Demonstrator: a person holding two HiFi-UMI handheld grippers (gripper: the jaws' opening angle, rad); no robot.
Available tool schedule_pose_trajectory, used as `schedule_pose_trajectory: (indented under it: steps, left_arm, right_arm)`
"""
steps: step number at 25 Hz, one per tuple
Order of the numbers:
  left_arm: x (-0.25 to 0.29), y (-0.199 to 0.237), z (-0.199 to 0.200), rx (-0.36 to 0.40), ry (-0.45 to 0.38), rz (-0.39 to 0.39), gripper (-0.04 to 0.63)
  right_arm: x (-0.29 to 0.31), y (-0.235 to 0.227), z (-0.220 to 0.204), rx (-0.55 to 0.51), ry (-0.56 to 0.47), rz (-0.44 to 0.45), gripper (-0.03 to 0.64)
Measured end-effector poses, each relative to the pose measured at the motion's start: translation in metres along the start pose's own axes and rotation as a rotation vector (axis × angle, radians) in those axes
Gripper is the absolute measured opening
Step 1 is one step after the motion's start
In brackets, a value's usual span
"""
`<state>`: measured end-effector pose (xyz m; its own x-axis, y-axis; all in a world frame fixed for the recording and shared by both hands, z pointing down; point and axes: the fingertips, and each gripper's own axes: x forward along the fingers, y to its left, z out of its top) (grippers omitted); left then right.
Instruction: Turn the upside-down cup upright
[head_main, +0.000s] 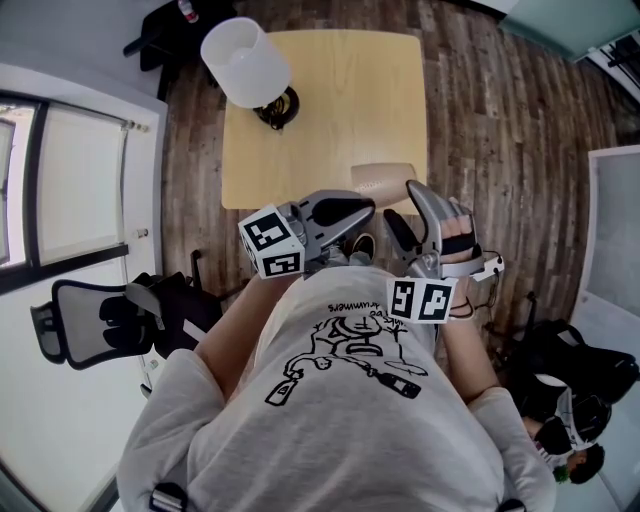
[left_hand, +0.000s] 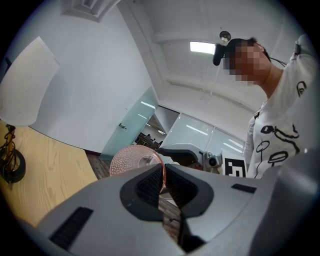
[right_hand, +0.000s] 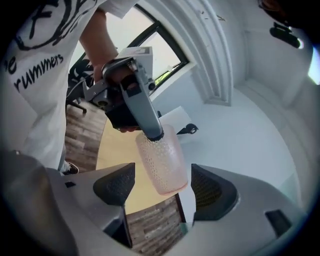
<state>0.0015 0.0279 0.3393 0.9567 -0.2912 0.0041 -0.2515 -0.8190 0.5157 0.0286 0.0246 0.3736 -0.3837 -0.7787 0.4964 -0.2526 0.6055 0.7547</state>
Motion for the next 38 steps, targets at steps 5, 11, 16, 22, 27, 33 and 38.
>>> schedule_pose_trajectory:
  steps: [5, 11, 16, 22, 27, 33, 38]
  left_arm:
    - [0.006, -0.014, -0.009, 0.036, 0.048, -0.023, 0.018]
    - [0.012, -0.026, -0.016, 0.038, 0.072, -0.05, 0.018]
    - [0.011, -0.028, -0.017, 0.043, 0.085, -0.048, 0.018]
    - [0.013, -0.026, -0.011, 0.095, 0.063, -0.02, 0.037]
    - [0.009, -0.021, -0.002, 0.091, 0.005, 0.003, 0.207]
    - [0.003, -0.011, 0.006, 0.109, -0.045, 0.067, 0.318]
    - [-0.003, -0.007, 0.017, 0.13, -0.097, 0.104, 0.349]
  right_arm:
    - [0.005, 0.004, 0.0, -0.07, 0.027, 0.0, 0.337]
    - [0.009, 0.01, -0.005, -0.088, 0.041, 0.011, 0.339]
    - [0.009, 0.011, -0.005, -0.082, 0.035, 0.011, 0.337]
    - [0.009, 0.007, -0.007, -0.038, 0.021, -0.009, 0.337]
    - [0.011, 0.0, -0.012, 0.051, -0.005, -0.045, 0.337]
    - [0.01, -0.008, -0.016, 0.218, -0.065, -0.075, 0.337]
    - [0.004, -0.019, -0.009, 0.472, -0.183, -0.07, 0.337]
